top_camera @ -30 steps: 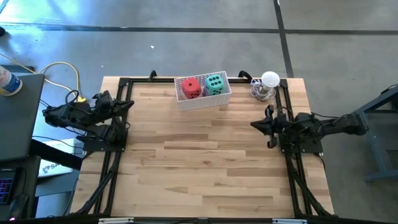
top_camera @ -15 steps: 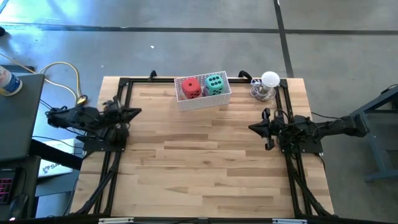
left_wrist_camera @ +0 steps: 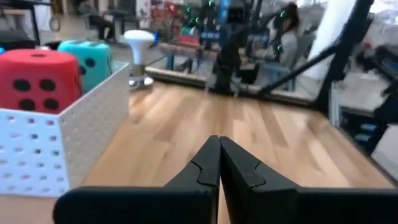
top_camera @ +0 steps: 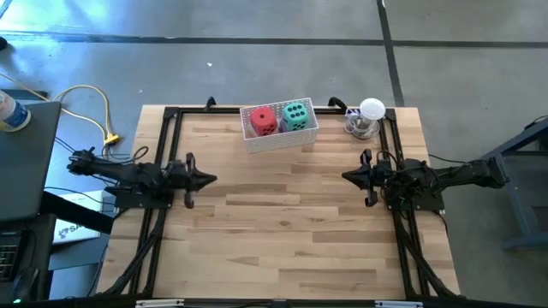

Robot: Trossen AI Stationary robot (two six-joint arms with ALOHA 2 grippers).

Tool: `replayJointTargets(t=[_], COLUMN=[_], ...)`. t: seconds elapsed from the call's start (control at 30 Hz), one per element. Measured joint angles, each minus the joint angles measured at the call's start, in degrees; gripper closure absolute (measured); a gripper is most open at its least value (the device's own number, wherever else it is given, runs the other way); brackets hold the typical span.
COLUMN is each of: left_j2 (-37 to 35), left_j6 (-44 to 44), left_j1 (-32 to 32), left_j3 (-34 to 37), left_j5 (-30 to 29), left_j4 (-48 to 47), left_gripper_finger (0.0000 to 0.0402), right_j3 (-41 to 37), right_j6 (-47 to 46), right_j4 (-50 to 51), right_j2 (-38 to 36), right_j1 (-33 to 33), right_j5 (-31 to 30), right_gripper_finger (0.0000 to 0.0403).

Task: Pick & Place Dice
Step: Return to Home Position

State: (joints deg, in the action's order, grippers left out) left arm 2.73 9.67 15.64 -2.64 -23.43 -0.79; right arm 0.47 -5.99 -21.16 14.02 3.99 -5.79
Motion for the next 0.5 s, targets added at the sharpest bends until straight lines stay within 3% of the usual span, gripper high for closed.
replayJointTargets(t=[0.5], left_j2=[2.62], left_j6=[1.61], left_j1=[0.02], left_j3=[0.96], left_j5=[24.18], left_j4=[0.65], left_gripper_finger=[0.0401], right_j3=[-0.09], right_j6=[0.01], right_j4=[1.23], right_j2=[0.04], right_j1=[0.02], right_j5=[-0.03], right_gripper_finger=[0.0401])
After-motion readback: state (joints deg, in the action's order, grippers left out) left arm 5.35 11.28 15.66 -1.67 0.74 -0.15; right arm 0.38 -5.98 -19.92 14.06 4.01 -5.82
